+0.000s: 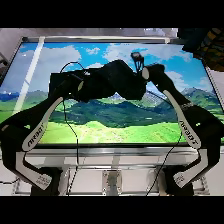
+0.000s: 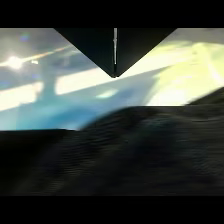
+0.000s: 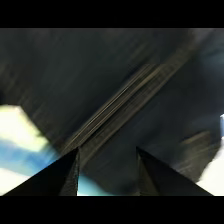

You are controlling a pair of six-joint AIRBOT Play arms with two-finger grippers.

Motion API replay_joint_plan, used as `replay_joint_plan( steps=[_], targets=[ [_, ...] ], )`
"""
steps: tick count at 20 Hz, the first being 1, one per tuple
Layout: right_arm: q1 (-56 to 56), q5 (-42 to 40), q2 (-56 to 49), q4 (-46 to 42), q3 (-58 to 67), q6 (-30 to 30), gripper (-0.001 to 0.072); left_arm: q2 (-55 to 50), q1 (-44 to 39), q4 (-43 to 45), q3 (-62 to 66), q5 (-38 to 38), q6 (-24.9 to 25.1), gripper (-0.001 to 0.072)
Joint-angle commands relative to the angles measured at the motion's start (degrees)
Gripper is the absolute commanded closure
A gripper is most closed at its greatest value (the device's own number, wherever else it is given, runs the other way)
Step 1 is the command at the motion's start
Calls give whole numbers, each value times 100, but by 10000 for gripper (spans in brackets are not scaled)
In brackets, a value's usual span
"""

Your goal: Fold the clothes and pants, and hang the long-sleeved shirts on hangers.

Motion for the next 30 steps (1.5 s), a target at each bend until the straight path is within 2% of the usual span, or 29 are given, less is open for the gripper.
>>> replay_joint_plan(
  steps=[1,2,3,4,5,7,11,12,15,17,21,23,24,26,27,30],
  targets=[
    [-627,-96,2,-219,669,-227,323,-2,258,380,0,105,162,520],
    [-868,22,0,-203,754,-227,321,-2,334,385,0,142,264,334],
    [-1078,140,0,-201,785,-227,320,-2,409,385,0,168,286,286],
    [-1263,238,-13,-166,785,-227,319,-2,476,378,0,166,282,286],
    [-1447,326,-63,-44,787,-227,259,-2,529,374,0,166,282,286],
    [-1703,479,-269,273,789,-225,225,-2,612,356,0,162,282,286],
    [-1812,511,-918,1189,789,-264,225,37,645,173,0,111,286,286],
    [-1775,511,-1084,1445,791,-339,225,83,645,28,0,116,415,285],
    [-1617,518,-1410,2116,789,-743,225,376,643,-837,0,101,1283,285],
    [-1425,520,-1491,2238,789,-1040,225,619,643,-992,0,92,1445,286],
    [-1104,647,-1508,2221,789,-1648,238,1060,710,-975,0,72,1449,286],
    [-1025,822,-1565,2162,789,-1725,278,1224,754,-975,0,0,1499,285],
    [-1016,929,-1620,2144,789,-1718,336,1283,769,-975,0,-59,1528,286],
    [-1021,1161,-1694,2116,789,-1644,534,1362,789,-975,0,-262,1735,288],
    [-1021,1283,-1690,2033,791,-1641,683,1379,793,-975,0,-400,1849,289],
    [-1032,2197,-1541,1257,1165,-1574,680,1408,798,-977,0,-885,2090,315]
  ],
)
